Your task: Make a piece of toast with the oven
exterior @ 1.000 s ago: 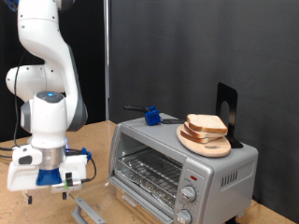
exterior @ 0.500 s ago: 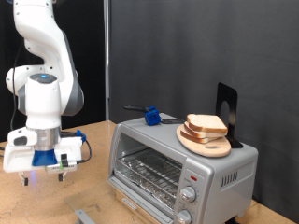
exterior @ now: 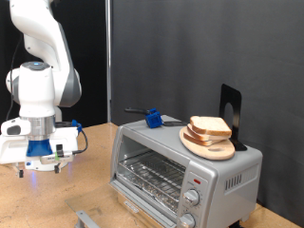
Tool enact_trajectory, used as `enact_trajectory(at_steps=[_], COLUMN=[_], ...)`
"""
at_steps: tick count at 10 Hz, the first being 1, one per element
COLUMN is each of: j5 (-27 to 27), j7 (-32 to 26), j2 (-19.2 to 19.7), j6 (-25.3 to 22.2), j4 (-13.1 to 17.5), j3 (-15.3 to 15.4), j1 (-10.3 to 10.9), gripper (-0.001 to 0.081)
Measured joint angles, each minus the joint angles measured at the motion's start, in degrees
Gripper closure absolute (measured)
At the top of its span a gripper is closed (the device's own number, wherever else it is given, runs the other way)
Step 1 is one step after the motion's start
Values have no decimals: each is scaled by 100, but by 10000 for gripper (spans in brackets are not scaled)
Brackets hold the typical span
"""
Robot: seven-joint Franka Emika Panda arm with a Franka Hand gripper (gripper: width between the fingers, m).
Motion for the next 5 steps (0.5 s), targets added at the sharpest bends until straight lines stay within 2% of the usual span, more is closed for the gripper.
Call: enact_trajectory(at_steps=[1,2,3,5], j5=[341,1263,2322,4064], j7=[-207,-835,-1575,-2925], j2=[8,-26,-91,-212], j6=[-7,36,26,-266], j4=[65,172,330,695], j3=[-45,-235,-511,-962], j1=[117,509,1039,1893], gripper=[7,7,7,7])
